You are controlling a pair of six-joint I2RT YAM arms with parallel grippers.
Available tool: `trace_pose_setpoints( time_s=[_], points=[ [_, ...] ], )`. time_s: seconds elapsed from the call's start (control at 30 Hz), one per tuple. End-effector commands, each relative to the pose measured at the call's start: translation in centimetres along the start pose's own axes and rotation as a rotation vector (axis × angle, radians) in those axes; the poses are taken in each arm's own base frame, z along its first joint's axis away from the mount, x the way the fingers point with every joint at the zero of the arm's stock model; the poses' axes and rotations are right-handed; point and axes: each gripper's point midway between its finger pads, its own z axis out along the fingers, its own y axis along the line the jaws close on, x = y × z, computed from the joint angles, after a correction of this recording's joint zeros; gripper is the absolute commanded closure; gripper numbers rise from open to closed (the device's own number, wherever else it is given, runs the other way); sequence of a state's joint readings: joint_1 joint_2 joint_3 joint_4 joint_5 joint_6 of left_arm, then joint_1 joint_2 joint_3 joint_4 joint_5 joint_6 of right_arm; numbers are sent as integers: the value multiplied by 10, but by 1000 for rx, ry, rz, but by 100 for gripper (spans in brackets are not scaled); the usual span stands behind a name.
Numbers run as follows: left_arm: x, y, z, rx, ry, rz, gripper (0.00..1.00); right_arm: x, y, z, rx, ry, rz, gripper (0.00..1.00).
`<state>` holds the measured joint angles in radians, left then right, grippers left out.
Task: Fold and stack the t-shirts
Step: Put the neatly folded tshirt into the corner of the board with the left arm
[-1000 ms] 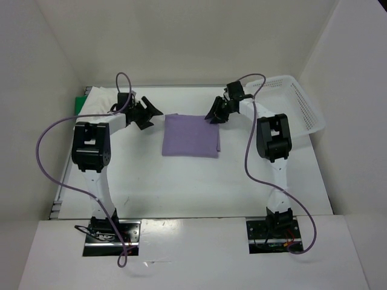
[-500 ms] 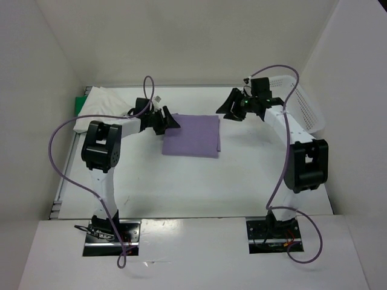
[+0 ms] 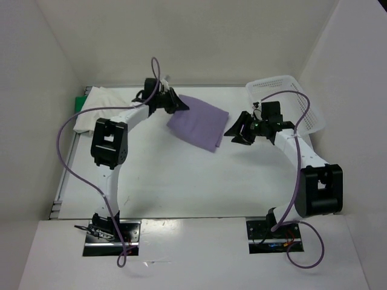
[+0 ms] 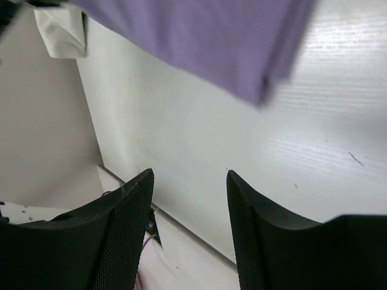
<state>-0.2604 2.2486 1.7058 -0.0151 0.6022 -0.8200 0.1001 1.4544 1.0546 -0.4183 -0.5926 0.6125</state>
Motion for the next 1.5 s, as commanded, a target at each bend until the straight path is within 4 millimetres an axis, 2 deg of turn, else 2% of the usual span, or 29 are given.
trace_pose_setpoints(
  time_s=[0.0, 0.03, 0.07, 0.13, 0.17, 0.2, 0.23, 0.27, 0.3, 0.33, 0.37, 0.43, 0.47, 0.5, 0.57, 0.63, 0.73, 0.87, 1.0, 1.1, 1.13, 1.17, 1.2, 1.23, 1.3, 1.33, 1.37, 1.43, 1.47],
  points=[
    [-107, -58, -86, 85, -259, 74, 100, 6, 5, -8, -39, -5, -21, 42],
    [-119, -56, -101, 80, -293, 74, 100, 8, 2, -7, -35, 2, -16, 42],
    [-142, -53, -135, 79, -357, 65, 100, 8, 2, -7, -35, 2, -25, 42],
    [-160, -49, -175, 68, -433, 58, 100, 10, 2, -5, -40, 15, -20, 42],
    [-179, -33, -206, 58, -502, 42, 100, 11, 3, -6, -49, 21, -29, 42],
    [-175, -11, -216, 40, -508, -16, 100, 13, 1, -3, -52, 37, -21, 42],
    [-180, -10, -239, 41, -559, -9, 100, 14, -2, 0, -46, 45, -14, 42],
    [-187, 16, -268, -2, -622, -39, 100, 11, 4, -1, -67, 41, -25, 42],
    [-185, 31, -283, -27, -663, -72, 100, 12, 1, 2, -60, 49, -27, 42],
    [-171, 59, -294, -85, -705, -130, 98, 10, 5, 0, -73, 50, -32, 42],
    [-168, 87, -317, -139, -764, -183, 81, 15, 5, 5, -72, 69, -34, 42],
    [-155, 112, -340, -181, -865, -260, 47, 21, 7, 8, -80, 92, -46, 42],
    [-126, 152, -342, -243, -866, -374, 34, 24, 12, 11, -91, 107, -54, 42],
    [-115, 155, -349, -257, -888, -408, 18, 24, 12, 11, -91, 108, -54, 42],
    [-97, 171, -359, -335, -934, -469, 10, 27, 13, 12, -94, 115, -60, 42],
    [-75, 178, -385, -464, -1018, -526, 0, 28, 15, 11, -101, 120, -60, 41],
    [-60, 164, -413, -522, -1112, -570, 0, 39, 5, 11, -89, 137, -53, 38],
    [-43, 172, -438, -614, -1148, -701, 0, 49, -1, 11, -86, 159, -37, 35],
    [-48, 160, -458, -618, -1182, -694, 0, 55, -5, 9, -72, 162, -30, 22],
    [-65, 137, -460, -561, -1157, -589, 0, 57, -12, 10, -42, 161, -20, 2],
    [-72, 124, -455, -504, -1135, -528, 0, 63, -17, 11, -20, 172, -14, 0],
    [-85, 97, -440, -376, -1082, -419, 0, 60, -21, 12, 1, 157, -16, 0],
    [-86, 85, -427, -350, -1039, -356, 0, 63, -22, 13, 13, 163, -17, 0],
    [-89, 57, -393, -303, -953, -272, 0, 66, -21, 15, 19, 166, -26, 0],
    [-80, 42, -351, -334, -821, -177, 0, 66, -24, 18, 54, 162, -26, 0],
    [-64, 22, -313, -300, -720, -124, 0, 70, -17, 21, 50, 171, -49, 0],
    [-55, 9, -297, -271, -669, -85, 0, 76, -16, 24, 52, 187, -42, 0],
    [-14, -6, -246, -221, -496, -47, 0, 85, -5, 29, 36, 213, -62, 0],
    [2, -11, -233, -203, -445, -38, 0, 88, -1, 31, 28, 216, -64, 0]
  ],
)
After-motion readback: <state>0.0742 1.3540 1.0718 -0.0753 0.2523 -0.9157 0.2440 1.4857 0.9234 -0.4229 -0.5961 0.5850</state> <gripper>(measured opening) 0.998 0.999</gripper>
